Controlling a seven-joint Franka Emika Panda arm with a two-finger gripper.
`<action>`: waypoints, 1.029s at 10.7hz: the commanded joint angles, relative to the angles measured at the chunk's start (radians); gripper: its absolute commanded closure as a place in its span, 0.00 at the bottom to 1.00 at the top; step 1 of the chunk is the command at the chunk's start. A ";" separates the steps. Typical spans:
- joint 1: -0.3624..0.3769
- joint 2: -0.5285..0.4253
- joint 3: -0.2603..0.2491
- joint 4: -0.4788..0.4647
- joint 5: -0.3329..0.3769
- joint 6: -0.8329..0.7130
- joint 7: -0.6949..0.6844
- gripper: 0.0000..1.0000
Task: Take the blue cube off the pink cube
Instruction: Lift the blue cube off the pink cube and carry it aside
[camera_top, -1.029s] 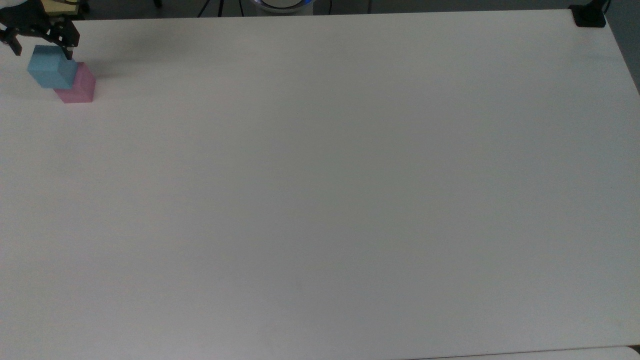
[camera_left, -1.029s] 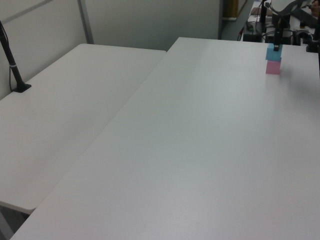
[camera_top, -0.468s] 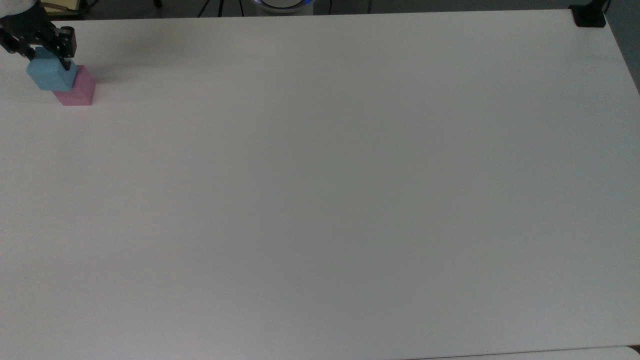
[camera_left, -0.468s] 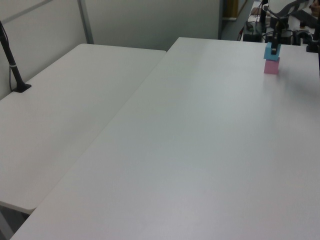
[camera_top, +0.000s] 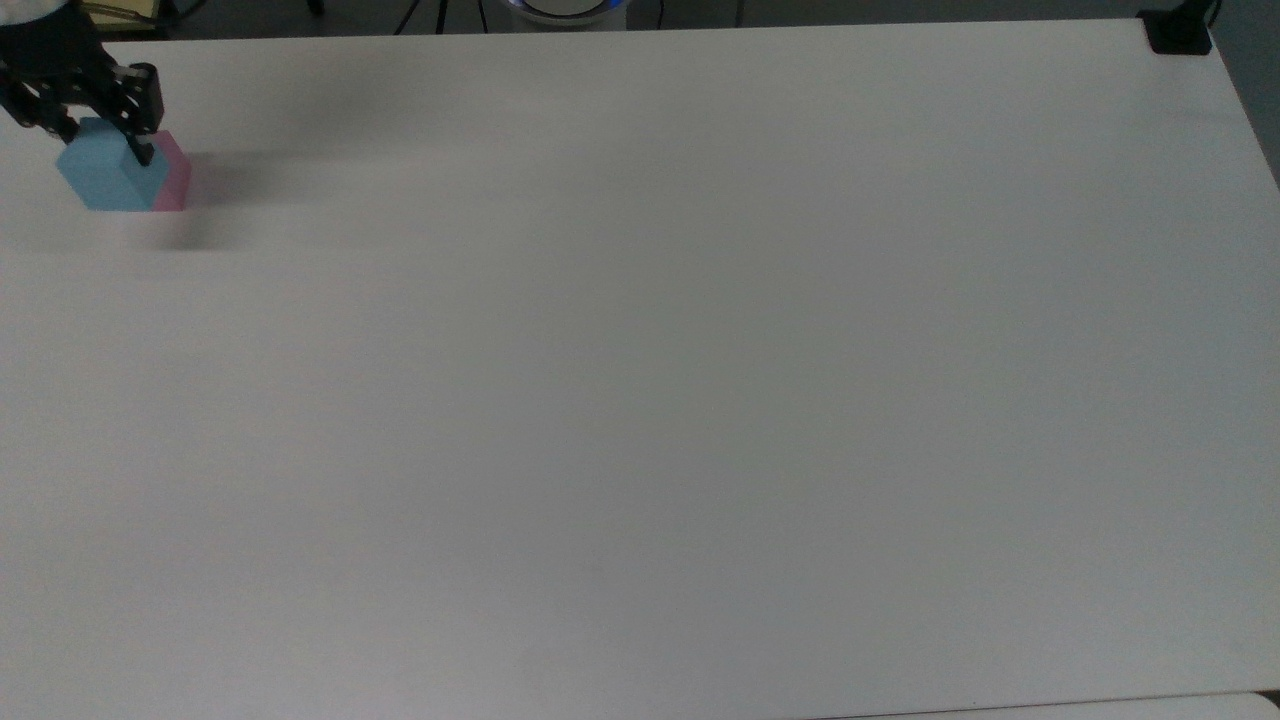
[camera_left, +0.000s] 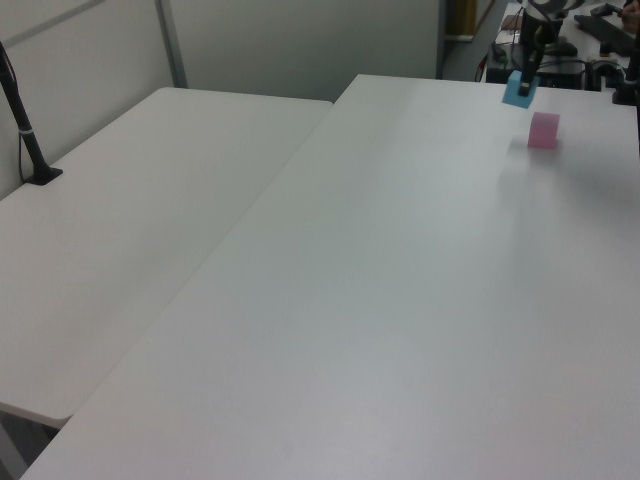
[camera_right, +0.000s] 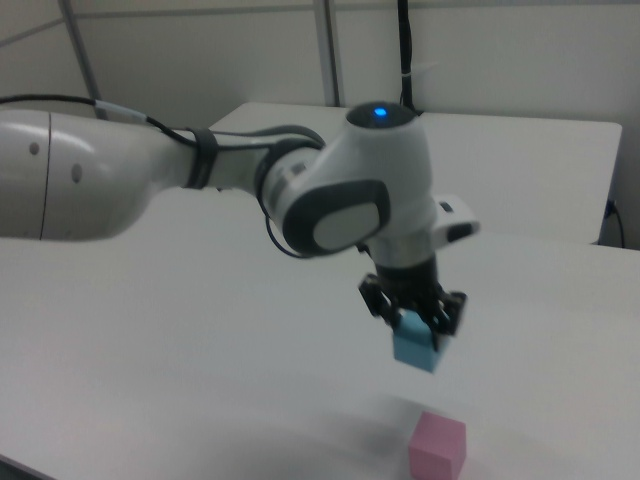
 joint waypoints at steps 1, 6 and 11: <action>0.102 -0.016 0.075 0.020 0.012 -0.055 0.230 0.62; 0.140 0.038 0.187 -0.020 -0.002 -0.024 0.379 0.61; 0.199 0.113 0.189 -0.026 -0.069 0.069 0.478 0.60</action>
